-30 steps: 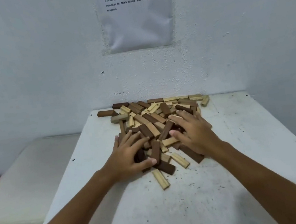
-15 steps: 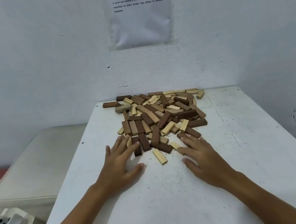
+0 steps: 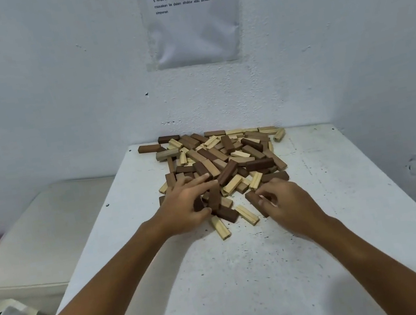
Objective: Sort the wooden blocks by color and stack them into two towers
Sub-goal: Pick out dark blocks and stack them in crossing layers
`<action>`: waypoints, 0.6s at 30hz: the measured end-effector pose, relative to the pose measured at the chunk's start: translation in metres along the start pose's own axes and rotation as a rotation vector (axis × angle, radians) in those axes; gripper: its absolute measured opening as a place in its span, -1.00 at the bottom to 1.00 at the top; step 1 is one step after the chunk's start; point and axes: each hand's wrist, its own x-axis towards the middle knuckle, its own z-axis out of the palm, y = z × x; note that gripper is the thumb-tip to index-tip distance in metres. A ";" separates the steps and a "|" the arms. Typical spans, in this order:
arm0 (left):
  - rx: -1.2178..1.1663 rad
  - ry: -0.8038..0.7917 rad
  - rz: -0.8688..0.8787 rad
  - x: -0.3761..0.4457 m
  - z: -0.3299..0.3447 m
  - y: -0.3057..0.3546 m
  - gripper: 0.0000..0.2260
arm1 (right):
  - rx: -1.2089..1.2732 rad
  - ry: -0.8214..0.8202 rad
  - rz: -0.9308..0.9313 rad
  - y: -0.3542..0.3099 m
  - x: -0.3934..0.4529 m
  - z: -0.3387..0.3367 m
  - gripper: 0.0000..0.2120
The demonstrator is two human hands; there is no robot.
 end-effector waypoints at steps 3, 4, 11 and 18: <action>0.132 -0.083 0.018 0.013 0.007 0.005 -0.54 | -0.141 0.023 0.065 -0.008 0.002 0.013 -0.79; 0.157 -0.083 0.026 0.015 0.010 0.005 -0.57 | -0.155 0.033 0.080 -0.010 0.002 0.016 -0.79; -0.006 0.042 0.021 0.020 0.011 -0.001 -0.52 | -0.101 0.025 0.210 -0.017 0.000 0.016 -0.64; -0.193 0.112 0.034 0.000 -0.001 -0.004 -0.48 | 0.277 -0.037 0.148 -0.017 0.025 -0.003 -0.64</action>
